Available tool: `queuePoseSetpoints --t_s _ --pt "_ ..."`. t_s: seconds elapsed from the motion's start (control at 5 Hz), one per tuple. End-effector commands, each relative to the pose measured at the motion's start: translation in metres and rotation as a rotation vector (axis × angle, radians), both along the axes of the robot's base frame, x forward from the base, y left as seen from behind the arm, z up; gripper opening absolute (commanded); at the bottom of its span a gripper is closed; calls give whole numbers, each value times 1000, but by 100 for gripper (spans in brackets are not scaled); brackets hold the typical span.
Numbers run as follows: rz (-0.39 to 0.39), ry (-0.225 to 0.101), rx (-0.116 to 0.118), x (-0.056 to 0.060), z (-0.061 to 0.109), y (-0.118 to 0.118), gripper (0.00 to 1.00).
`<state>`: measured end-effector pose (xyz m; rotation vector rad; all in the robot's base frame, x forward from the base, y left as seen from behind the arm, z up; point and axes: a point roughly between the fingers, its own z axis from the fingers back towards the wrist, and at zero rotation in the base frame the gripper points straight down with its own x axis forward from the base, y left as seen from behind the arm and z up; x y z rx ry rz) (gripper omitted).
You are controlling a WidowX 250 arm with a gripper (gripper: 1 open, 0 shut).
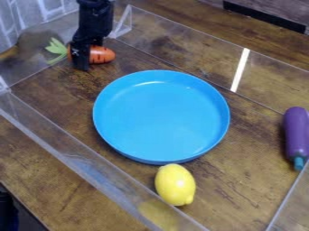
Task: Move the carrot to the right side
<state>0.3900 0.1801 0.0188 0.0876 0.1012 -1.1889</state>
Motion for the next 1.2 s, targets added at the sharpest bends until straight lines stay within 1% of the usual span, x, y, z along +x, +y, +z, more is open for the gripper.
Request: queuePoseSetpoints --t_s 0.0,0.4,0.6,0.8,1.0 --pt "-88 16 -7 8 -4 -14 100" --pt "-124 21 -9 5 -3 -23 100" --pt "-129 24 -10 8 -2 -23 100" --pt "-83 31 -14 11 2 -10 0" --pt "-26 42 -17 9 8 2 0"
